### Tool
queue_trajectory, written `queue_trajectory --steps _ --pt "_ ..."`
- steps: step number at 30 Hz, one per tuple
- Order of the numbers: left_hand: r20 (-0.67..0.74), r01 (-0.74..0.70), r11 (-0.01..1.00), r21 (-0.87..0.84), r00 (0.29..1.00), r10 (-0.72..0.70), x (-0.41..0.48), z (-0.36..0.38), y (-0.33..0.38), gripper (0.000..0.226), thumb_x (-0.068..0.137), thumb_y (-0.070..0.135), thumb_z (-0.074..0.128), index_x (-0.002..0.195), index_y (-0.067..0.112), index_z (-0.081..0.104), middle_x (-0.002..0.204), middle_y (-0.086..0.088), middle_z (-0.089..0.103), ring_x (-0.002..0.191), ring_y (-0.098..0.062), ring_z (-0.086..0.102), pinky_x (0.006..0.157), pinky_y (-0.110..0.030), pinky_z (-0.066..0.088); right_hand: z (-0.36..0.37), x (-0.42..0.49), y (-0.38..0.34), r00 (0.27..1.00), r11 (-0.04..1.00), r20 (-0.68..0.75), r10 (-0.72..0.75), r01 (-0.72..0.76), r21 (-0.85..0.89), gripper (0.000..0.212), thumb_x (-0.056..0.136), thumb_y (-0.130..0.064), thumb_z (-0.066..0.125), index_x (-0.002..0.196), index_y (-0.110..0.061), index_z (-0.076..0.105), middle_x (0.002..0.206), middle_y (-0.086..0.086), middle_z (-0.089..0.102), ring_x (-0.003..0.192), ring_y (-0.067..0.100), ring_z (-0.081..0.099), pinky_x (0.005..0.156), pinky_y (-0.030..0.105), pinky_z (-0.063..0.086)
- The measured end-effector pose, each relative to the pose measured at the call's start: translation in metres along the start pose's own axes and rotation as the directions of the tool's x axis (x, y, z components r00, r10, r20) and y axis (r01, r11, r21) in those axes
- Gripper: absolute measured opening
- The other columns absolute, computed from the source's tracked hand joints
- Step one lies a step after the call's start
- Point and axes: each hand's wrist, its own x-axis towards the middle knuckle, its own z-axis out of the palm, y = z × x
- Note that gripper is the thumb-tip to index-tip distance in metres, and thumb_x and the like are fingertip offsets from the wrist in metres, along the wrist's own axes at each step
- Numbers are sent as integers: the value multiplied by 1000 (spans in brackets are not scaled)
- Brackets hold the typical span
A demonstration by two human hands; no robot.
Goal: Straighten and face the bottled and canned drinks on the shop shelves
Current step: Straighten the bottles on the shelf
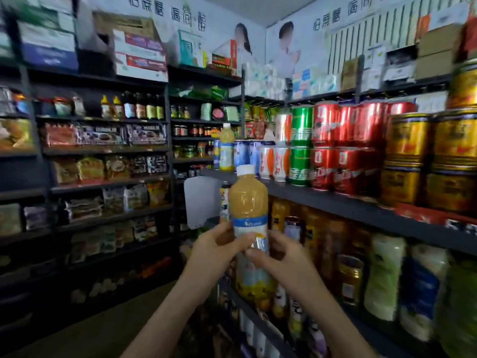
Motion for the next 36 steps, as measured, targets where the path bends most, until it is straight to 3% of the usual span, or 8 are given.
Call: queue_trajectory --steps 3,8,13,17,22,25,31,36 --pt "25 -12 1000 -16 1000 12 46 -57 -17 29 82 12 68 109 21 68 96 1 74 90 -14 70 73 -25 54 48 49 5 1000 996 4 -30 30 -85 36 75 -37 75 107 -42 59 97 -25 67 91 -11 60 72 8 46" --pt "152 -27 1000 0 988 27 131 -132 -35 34 82 5 68 112 19 66 98 1 74 92 -13 69 75 -22 55 115 128 13 992 987 -121 -26 7 -158 30 75 -35 76 97 -43 57 90 -22 67 83 -12 61 65 6 46" --pt "252 1 1000 22 968 -6 222 -170 -46 43 82 37 60 121 18 62 108 2 71 99 -14 67 88 -36 54 138 196 25 950 981 -310 -32 -30 -194 29 72 -32 79 94 -38 61 86 -20 68 81 -10 61 66 12 49" --pt "143 -38 999 9 989 36 288 -178 -66 34 93 39 50 112 16 65 103 1 71 93 -10 67 79 -21 56 133 238 47 894 977 -445 -44 -54 -205 38 67 -29 82 101 -31 63 94 -15 70 86 -2 64 78 27 55" --pt "-26 -75 987 141 996 80 362 -189 -95 13 94 24 55 99 16 64 93 -2 68 91 -20 64 89 -44 52 124 280 64 850 988 -520 -79 -1 -151 41 72 -21 80 105 -33 60 97 -16 71 90 -3 65 83 34 55" --pt "-50 -104 966 236 992 119 400 -199 -105 6 93 23 58 98 22 59 97 5 63 97 -19 61 91 -41 51 124 305 66 822 989 -560 -98 19 -144 35 74 -25 78 101 -40 61 95 -24 70 91 -5 64 82 30 52" --pt "-62 -156 928 338 980 188 484 -210 -112 32 90 23 61 120 12 56 107 0 60 104 -19 56 94 -34 46 134 352 65 771 973 -616 -163 23 -229 41 75 -21 77 108 -37 59 92 -26 67 87 -13 61 70 9 48" --pt "85 -185 918 351 983 166 545 -206 -114 53 88 28 64 133 10 44 132 -8 53 119 -23 50 93 -30 41 152 382 70 691 945 -688 -221 -24 -328 42 76 -15 75 106 -38 56 91 -26 66 88 -14 60 69 4 47"
